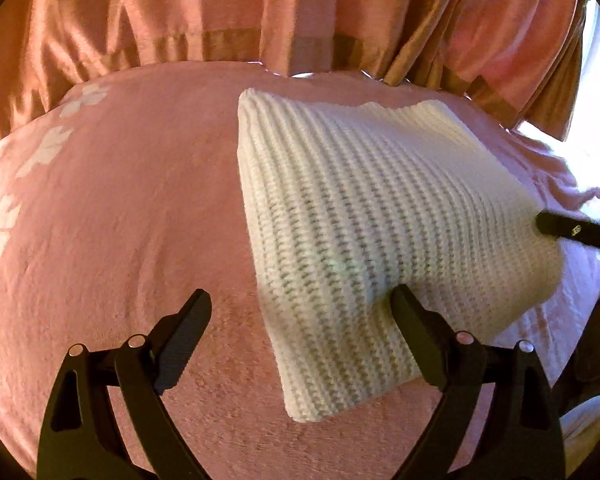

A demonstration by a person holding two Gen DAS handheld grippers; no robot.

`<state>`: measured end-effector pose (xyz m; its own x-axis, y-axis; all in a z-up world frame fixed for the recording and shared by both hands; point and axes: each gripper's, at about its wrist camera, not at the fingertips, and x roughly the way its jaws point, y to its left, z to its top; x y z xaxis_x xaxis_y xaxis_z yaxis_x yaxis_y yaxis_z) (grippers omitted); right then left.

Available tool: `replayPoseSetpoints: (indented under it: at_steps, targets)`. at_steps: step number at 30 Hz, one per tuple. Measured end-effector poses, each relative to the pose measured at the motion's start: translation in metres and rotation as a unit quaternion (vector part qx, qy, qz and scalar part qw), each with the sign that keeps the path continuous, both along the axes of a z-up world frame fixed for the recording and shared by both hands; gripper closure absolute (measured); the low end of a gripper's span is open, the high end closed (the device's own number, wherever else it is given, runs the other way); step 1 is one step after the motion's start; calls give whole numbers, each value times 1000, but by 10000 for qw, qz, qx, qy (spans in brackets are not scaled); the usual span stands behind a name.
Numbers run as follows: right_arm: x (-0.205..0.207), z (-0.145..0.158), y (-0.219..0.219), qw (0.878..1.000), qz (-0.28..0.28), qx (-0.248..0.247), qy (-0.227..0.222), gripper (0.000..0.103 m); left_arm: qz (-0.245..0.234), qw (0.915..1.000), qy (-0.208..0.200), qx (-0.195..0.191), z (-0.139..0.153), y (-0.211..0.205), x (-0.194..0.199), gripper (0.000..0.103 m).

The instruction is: Fold small clothes

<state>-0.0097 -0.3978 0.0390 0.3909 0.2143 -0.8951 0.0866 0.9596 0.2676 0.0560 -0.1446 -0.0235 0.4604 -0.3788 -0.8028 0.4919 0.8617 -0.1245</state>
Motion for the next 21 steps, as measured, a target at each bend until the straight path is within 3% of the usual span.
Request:
replayPoseSetpoints:
  at_steps: [1, 2, 4, 7, 8, 9, 10, 16, 17, 18, 21]
  targets:
    - [4, -25, 7, 9990, 138, -108, 405, 94, -17, 10000, 23, 53, -2, -2, -1, 14]
    - [7, -29, 11, 9989, 161, -160, 400, 94, -29, 9999, 46, 108, -4, -3, -1, 14]
    - [10, -19, 12, 9993, 181, -196, 256, 89, -34, 9999, 70, 130, -6, -5, -1, 14]
    - [4, 15, -10, 9979, -272, 354, -460, 86, -16, 9999, 53, 154, -6, -5, -3, 14]
    - [5, 19, -13, 9971, -346, 354, -584, 78, 0, 9999, 33, 170, -6, -5, -3, 14]
    - [12, 23, -18, 9959, -477, 268, -717, 60, -1, 9999, 18, 169, -6, -5, -4, 14]
    - [18, 22, -19, 9959, -491, 244, -716, 54, -8, 9998, 10, 180, -6, -6, -4, 14]
    - [63, -26, -7, 9989, -353, 311, -74, 57, 28, 9997, 58, 220, -7, -7, -3, 14]
    - [68, -29, -1, 9990, -374, 260, 0, 62, 25, 9997, 59, 228, -7, -8, -3, 14]
    - [71, -33, 2, 9990, -363, 253, 24, 84, 12, 9997, 63, 228, -6, -8, -2, 14]
    - [74, -15, 5, 9986, -455, 187, -185, 89, 19, 9998, 99, 173, -4, -5, -1, 14]
